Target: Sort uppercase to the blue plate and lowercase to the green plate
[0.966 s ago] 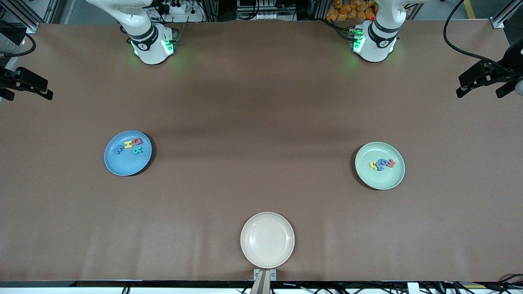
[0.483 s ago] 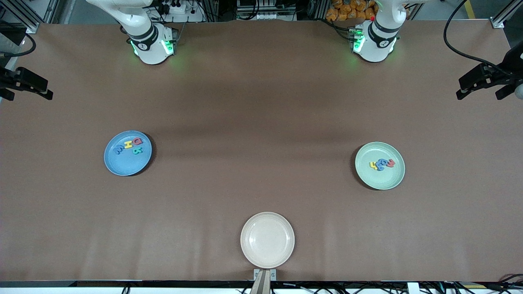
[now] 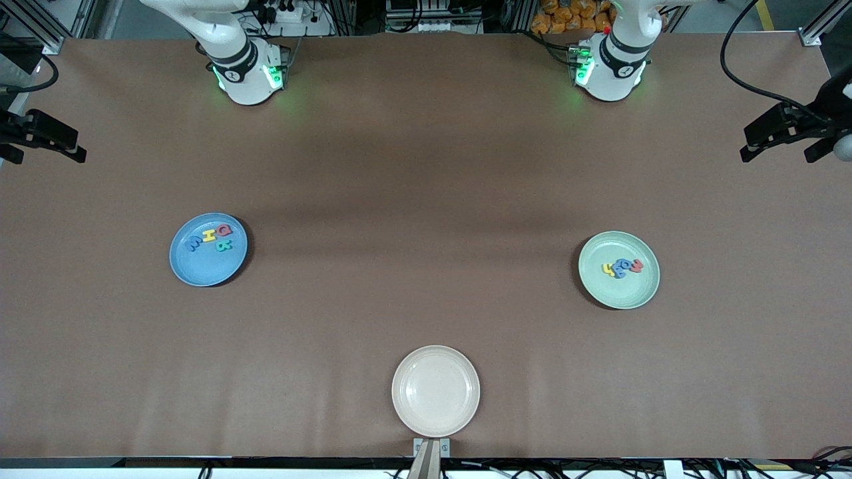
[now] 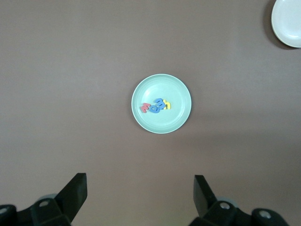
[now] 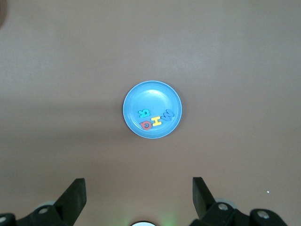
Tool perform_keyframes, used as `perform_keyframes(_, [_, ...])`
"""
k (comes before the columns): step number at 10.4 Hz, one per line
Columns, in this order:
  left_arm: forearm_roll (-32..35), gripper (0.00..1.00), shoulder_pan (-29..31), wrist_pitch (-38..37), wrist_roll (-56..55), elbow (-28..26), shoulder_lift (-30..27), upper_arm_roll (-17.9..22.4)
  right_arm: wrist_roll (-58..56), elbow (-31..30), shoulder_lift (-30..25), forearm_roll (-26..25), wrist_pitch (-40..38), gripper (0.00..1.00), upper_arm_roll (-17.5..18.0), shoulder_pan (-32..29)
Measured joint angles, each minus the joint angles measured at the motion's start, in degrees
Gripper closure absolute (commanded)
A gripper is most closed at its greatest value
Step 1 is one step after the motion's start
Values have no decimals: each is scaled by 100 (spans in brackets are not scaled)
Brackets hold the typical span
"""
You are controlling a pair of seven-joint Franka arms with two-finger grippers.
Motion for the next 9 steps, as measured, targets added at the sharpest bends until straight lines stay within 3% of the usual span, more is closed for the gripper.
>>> perform_keyframes(9, [0,0,69,0,0,0,4,-45,0,0,0,0,0,0,0,0])
